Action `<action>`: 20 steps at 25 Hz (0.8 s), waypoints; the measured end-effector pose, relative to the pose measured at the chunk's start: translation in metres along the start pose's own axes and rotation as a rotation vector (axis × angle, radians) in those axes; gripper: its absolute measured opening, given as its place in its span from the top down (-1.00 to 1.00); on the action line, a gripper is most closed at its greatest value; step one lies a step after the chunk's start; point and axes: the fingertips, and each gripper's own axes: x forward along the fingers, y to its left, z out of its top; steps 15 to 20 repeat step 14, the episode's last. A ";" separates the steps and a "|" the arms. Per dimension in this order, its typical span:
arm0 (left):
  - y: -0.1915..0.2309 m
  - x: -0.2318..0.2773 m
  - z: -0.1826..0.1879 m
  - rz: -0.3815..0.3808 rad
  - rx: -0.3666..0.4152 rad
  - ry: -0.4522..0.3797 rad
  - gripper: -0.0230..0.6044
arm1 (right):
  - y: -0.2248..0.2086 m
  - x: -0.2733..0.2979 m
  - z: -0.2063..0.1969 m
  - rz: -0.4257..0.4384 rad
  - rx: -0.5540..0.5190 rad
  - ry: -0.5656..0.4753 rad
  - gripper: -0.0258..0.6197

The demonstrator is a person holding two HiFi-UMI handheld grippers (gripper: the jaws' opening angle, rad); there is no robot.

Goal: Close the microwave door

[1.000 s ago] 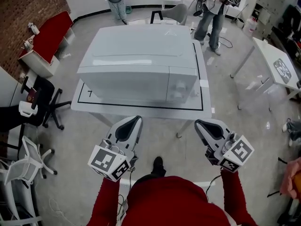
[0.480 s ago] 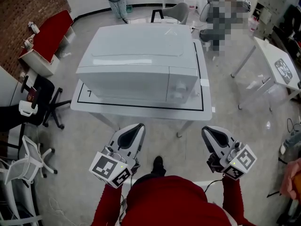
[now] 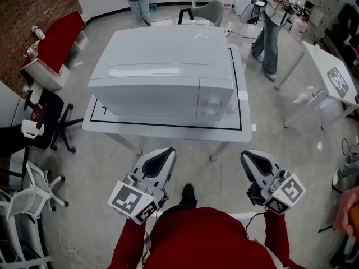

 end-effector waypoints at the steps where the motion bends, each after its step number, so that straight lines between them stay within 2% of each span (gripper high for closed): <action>1: 0.001 0.000 0.000 0.001 0.001 0.001 0.89 | 0.001 0.001 0.000 -0.001 -0.007 0.003 0.88; 7: 0.001 0.001 -0.002 0.006 -0.001 0.007 0.89 | 0.000 -0.001 -0.008 -0.010 -0.044 0.035 0.88; 10: 0.002 0.001 -0.004 0.007 -0.005 0.009 0.89 | 0.005 0.003 -0.003 -0.006 -0.030 0.009 0.88; 20: 0.002 -0.001 -0.008 0.006 -0.009 0.015 0.89 | 0.005 0.001 -0.008 -0.018 -0.022 0.017 0.88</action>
